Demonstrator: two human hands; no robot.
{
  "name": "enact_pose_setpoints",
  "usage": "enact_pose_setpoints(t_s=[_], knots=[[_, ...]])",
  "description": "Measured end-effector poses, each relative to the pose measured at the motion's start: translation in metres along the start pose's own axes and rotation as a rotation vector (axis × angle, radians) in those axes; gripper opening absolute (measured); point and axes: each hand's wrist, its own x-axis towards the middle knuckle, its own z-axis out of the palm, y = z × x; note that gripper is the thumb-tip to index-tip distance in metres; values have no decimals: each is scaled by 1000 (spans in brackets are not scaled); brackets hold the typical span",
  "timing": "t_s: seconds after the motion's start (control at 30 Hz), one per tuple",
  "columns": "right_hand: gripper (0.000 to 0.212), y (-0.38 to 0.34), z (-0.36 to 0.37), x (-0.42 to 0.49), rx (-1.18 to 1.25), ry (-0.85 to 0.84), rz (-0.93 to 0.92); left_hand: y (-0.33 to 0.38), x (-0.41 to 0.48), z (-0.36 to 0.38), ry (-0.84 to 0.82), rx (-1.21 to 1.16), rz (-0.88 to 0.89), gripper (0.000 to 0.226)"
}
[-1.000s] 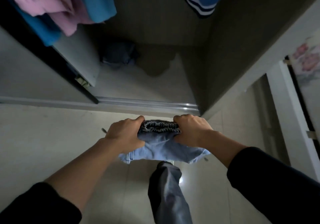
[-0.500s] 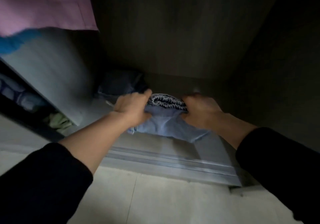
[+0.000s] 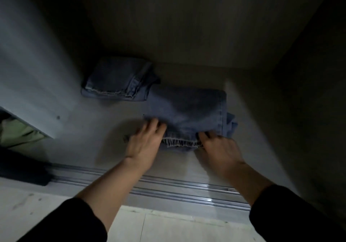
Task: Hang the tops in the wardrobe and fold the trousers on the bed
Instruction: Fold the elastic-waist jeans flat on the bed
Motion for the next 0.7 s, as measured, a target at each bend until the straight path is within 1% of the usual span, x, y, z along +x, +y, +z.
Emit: enact_pose_setpoints(t_s=[0.07, 0.1, 0.17, 0.23, 0.27, 0.3, 0.33, 0.4, 0.47, 0.5, 0.57, 0.6, 0.67, 0.7], knots=[[38, 4, -3, 8, 42, 33, 15, 0, 13, 0, -18, -34, -31, 42], [37, 6, -4, 14, 79, 38, 52, 0, 20, 0, -28, -52, -43, 39], [37, 9, -5, 26, 181, 42, 125, 0, 35, 5, -9, -44, -31, 35], [42, 14, 3, 35, 248, 48, 139, -5, 48, 17, -5, -94, -7, 27], [46, 16, 7, 39, 251, 51, 126, -9, 55, 23, -6, -145, -3, 35], [49, 18, 12, 43, 237, 63, 104, -11, 61, 27, -16, -171, -7, 47], [50, 21, 18, 47, 213, 86, 81, -12, 66, 28, -29, -172, -17, 55], [50, 25, 27, 58, 164, 133, 64, -12, 76, 36, -52, -129, -72, 54], [54, 28, 29, 71, 176, 106, 67, -13, 91, 40, -116, -106, -112, 63], [59, 28, 27, 78, 195, 88, 71, -13, 100, 40, -141, -125, -131, 67], [69, 33, 29, 93, 216, 78, 79, -15, 118, 40, -127, -214, -136, 71], [72, 35, 31, 102, 218, 118, 74, -18, 126, 41, -120, -243, -133, 71], [76, 39, 32, 115, 215, 141, 82, -24, 139, 46, -140, -261, -122, 69], [76, 41, 32, 120, 194, 121, 85, -28, 144, 49, -150, -259, -112, 68]])
